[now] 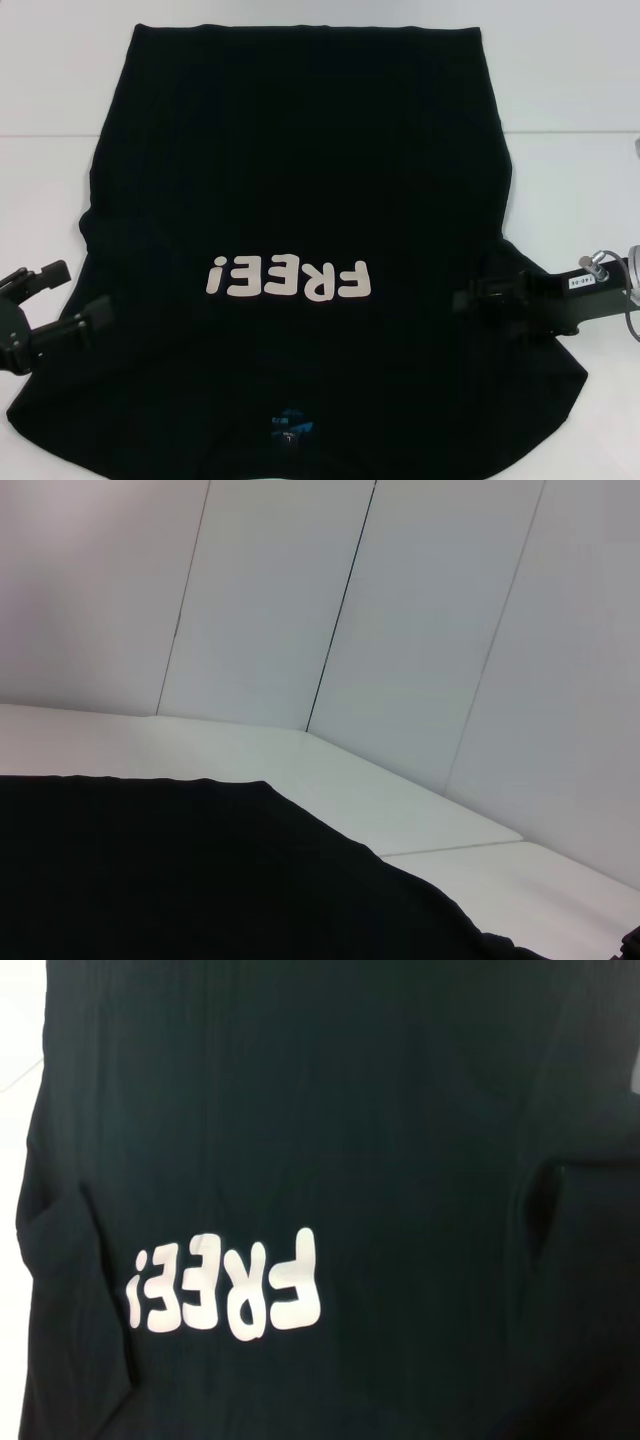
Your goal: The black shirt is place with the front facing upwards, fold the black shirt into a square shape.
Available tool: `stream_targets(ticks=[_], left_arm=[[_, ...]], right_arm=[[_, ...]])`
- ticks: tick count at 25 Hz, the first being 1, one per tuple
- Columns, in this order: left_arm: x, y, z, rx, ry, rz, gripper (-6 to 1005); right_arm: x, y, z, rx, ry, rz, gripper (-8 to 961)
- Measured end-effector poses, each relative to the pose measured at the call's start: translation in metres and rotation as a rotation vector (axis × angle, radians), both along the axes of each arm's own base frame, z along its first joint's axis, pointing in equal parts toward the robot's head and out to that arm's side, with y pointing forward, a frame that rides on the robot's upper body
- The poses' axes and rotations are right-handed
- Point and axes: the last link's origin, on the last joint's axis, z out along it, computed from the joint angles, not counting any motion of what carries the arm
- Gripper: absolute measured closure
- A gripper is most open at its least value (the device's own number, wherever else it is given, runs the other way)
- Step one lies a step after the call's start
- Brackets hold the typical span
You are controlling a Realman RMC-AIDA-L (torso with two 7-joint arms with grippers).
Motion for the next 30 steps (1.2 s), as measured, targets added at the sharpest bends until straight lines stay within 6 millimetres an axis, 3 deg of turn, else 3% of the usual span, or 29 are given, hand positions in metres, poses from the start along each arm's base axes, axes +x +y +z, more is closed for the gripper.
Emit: stream_targets(ticks=[8,22,27,30], left_arm=[[0.001,0.0,0.0,-0.001,-0.003,-0.001,115],[0.001,0.001,0.007,-0.007,-0.008,0.01,116],[0.002,0.001,0.008,-0.009,-0.015,0.011,117],[0.003,0.001,0.009,-0.011,-0.026,0.01,117]], right_arm=[[-0.013,0.005,-0.008,0.015,0.032,0.013,11],[-0.079,0.04,-0.028,0.107,0.111,0.175,12],[-0.083,0.042,-0.031,0.118,0.101,0.198,11],[-0.077,0.045,-0.02,0.135,0.077,0.21,11]])
